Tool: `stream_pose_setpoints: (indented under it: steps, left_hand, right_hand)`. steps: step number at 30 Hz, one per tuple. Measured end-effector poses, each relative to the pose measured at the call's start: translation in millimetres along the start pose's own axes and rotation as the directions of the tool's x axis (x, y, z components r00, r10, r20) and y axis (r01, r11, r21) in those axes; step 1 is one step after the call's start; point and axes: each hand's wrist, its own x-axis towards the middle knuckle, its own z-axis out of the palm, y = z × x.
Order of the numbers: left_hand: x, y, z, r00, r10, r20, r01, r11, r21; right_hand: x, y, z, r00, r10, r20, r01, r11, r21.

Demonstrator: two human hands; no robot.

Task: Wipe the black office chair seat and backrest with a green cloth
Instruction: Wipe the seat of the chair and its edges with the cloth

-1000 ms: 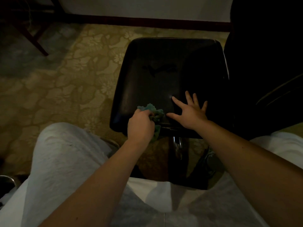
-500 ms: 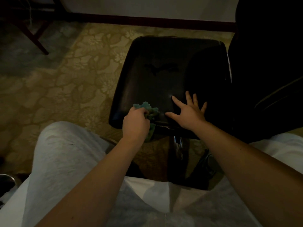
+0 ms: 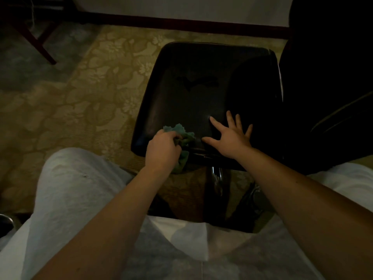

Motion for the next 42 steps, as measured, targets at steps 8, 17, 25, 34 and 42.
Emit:
stream_pose_setpoints:
  steps: [8,17,25,34,42]
  left_hand:
    - [-4.6,26.0,19.7,0.999,-0.004,-0.034,0.004,1.000,0.001]
    - [-2.5,17.3,8.8,0.997,0.064,0.043,-0.065,0.998,0.012]
    - [-2.6,4.8,9.9,0.999,0.013,-0.038,-0.012,1.000,0.025]
    - [-7.5,28.3,30.4,0.998,-0.013,-0.066,0.013,1.000,-0.007]
    - [-3.1,14.8,12.2,0.998,0.059,0.006,-0.059,0.998,0.028]
  right_hand:
    - [-1.1,-3.9,-1.0,1.000,0.021,-0.010,-0.022,0.999,-0.029]
    - [-1.3,8.2,-0.4,0.999,-0.030,-0.018,0.030,0.999,-0.017]
    - [-0.9,10.8,1.6,0.998,-0.054,-0.022,0.054,0.999,0.006]
    - [0.2,9.1,-0.1,1.000,-0.018,-0.018,0.017,0.998,-0.054]
    - [-1.5,33.7,-13.8,0.986,-0.157,0.057,0.159,0.987,-0.032]
